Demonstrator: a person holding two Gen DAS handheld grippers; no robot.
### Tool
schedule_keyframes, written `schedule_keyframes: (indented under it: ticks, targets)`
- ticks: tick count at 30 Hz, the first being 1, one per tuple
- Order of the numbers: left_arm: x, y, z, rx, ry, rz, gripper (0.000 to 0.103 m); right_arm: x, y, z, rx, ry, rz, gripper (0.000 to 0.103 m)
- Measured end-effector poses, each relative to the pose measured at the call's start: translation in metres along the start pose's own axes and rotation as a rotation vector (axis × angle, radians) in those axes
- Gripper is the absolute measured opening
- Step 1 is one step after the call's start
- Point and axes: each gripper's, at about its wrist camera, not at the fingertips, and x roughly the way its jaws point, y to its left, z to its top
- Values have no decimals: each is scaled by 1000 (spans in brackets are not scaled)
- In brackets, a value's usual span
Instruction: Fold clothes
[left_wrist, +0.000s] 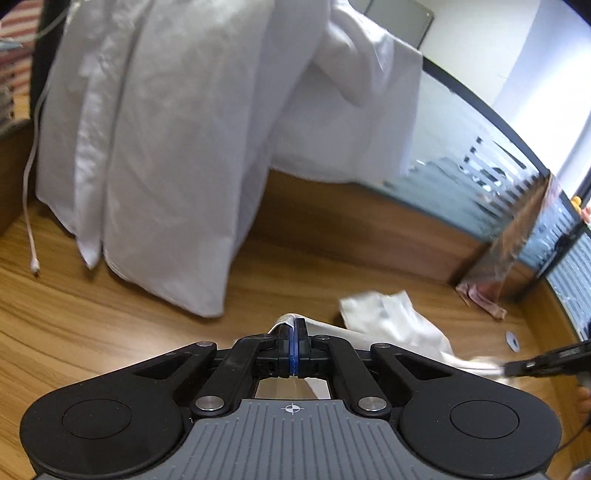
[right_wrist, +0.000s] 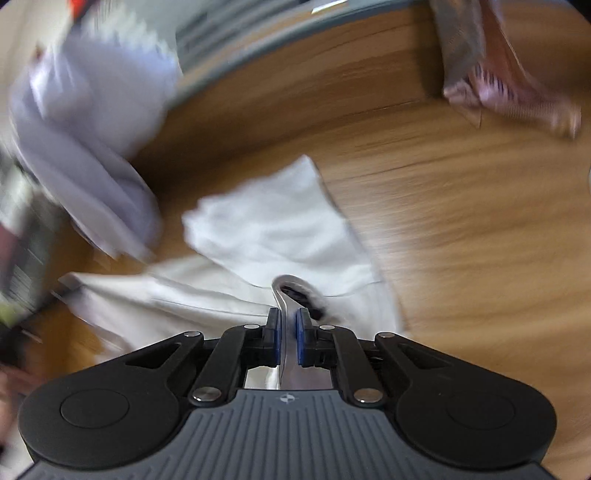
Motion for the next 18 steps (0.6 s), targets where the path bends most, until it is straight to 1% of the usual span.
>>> schedule_keyframes:
  ticks: [3, 5, 7, 11, 12, 14, 18]
  targets:
    - [-2, 6, 7, -15, -12, 15, 2, -11, -18, -4, 208, -94, 206, 9]
    - [-2, 8, 8, -21, -14, 24, 2, -9, -25, -7, 292, -133, 272, 9]
    - [0, 8, 6, -16, -13, 39, 2, 0, -32, -8, 373, -150, 310, 9]
    - [5, 13, 0, -14, 12, 62, 2, 18, -43, -12, 478, -170, 288, 9]
    - [6, 14, -1, -12, 17, 69, 2, 21, -43, -12, 476, -173, 263, 9]
    - [7, 17, -4, -14, 27, 72, 2, 27, -39, -11, 436, -170, 207, 10]
    - [9, 17, -7, -6, 41, 77, 2, 39, -21, -3, 310, -130, 115, 10]
